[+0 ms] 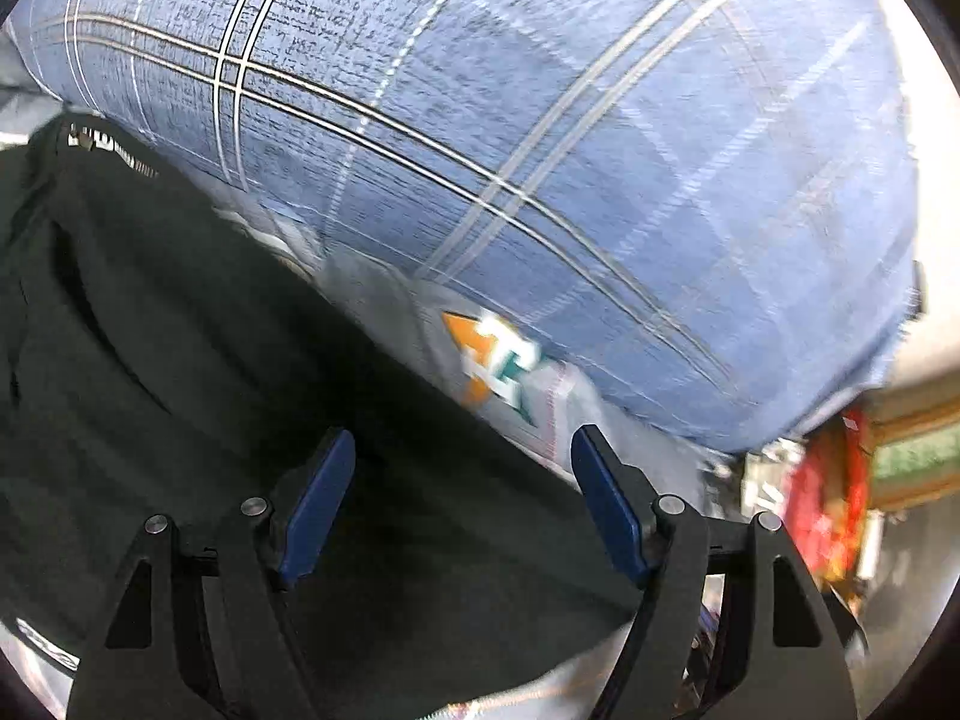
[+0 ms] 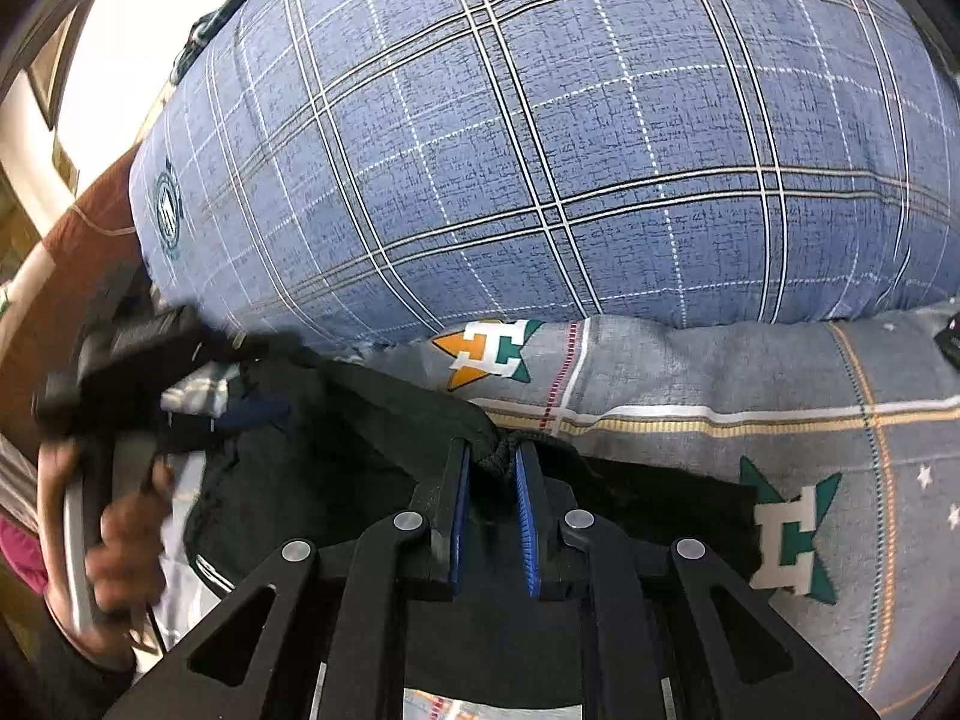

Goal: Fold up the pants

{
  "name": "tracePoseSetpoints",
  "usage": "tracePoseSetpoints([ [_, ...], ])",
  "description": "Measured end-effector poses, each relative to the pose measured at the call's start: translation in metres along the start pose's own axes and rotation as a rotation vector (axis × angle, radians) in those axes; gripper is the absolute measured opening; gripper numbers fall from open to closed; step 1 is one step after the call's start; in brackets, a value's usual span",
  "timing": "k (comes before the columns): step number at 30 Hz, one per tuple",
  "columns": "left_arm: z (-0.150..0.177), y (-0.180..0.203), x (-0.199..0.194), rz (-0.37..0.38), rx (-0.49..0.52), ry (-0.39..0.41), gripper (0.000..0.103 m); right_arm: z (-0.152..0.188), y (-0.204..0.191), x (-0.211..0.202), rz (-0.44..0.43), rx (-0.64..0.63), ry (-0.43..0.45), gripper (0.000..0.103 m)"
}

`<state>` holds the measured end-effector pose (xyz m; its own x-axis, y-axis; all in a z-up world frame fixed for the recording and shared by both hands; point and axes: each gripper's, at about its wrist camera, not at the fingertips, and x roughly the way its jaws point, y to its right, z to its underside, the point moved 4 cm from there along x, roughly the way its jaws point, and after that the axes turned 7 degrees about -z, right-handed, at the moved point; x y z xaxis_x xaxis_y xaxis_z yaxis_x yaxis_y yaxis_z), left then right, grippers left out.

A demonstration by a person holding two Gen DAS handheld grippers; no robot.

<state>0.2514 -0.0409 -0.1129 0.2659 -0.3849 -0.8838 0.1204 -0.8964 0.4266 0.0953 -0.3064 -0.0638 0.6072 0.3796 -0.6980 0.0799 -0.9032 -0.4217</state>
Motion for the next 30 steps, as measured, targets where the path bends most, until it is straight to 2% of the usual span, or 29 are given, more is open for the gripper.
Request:
tracePoseSetpoints([
  [1, -0.007, -0.001, 0.01, -0.054, -0.013, -0.035, 0.074, -0.002, 0.0, -0.001, -0.007, 0.003, 0.0, 0.014],
  [2, -0.011, -0.003, 0.015, -0.076, -0.034, -0.046, 0.072, -0.002, 0.002, -0.004, -0.014, 0.005, 0.0, 0.014],
  [4, -0.019, -0.01, 0.02, -0.119, -0.08, -0.033, 0.055, -0.002, 0.0, -0.003, -0.022, 0.001, -0.019, 0.014],
  [6, -0.021, -0.014, 0.019, -0.179, -0.073, -0.027, 0.011, -0.001, 0.0, -0.003, -0.01, -0.012, -0.028, 0.014],
  [7, -0.02, -0.016, 0.017, -0.194, -0.079, -0.024, 0.005, -0.001, 0.002, -0.003, -0.008, -0.008, -0.029, 0.014],
  [9, -0.011, -0.019, 0.0, -0.161, -0.103, 0.022, 0.004, -0.003, 0.008, -0.005, -0.032, 0.015, -0.03, 0.014],
  [14, 0.029, -0.023, -0.058, 0.052, -0.152, 0.189, 0.004, -0.015, 0.022, -0.017, -0.061, 0.034, 0.013, 0.014],
  [18, 0.081, -0.038, -0.065, 0.135, -0.173, 0.172, 0.004, -0.01, 0.028, -0.032, -0.071, 0.016, -0.007, 0.015],
  [21, 0.118, -0.048, -0.056, 0.14, -0.141, 0.151, 0.004, 0.008, 0.028, -0.036, -0.045, -0.007, -0.096, 0.017],
  [22, 0.129, -0.051, -0.049, 0.132, -0.126, 0.143, 0.004, 0.012, 0.026, -0.037, -0.038, -0.02, -0.11, 0.022],
  [24, 0.141, -0.053, -0.038, 0.145, -0.102, 0.122, 0.004, 0.026, 0.023, -0.032, -0.034, -0.051, -0.173, 0.024],
  [25, 0.149, -0.057, -0.033, 0.159, -0.084, 0.12, 0.004, 0.033, 0.025, -0.03, -0.039, -0.045, -0.202, 0.034],
  [27, 0.158, -0.063, -0.024, 0.148, -0.058, 0.149, 0.004, 0.04, 0.035, -0.035, -0.056, -0.003, -0.207, 0.052],
  [28, 0.164, -0.068, -0.018, 0.112, -0.071, 0.149, 0.004, 0.04, 0.04, -0.04, -0.068, 0.018, -0.192, 0.054],
  [30, 0.165, -0.069, -0.005, 0.117, -0.095, 0.11, 0.004, 0.035, 0.053, -0.05, -0.12, 0.107, -0.138, 0.06],
])
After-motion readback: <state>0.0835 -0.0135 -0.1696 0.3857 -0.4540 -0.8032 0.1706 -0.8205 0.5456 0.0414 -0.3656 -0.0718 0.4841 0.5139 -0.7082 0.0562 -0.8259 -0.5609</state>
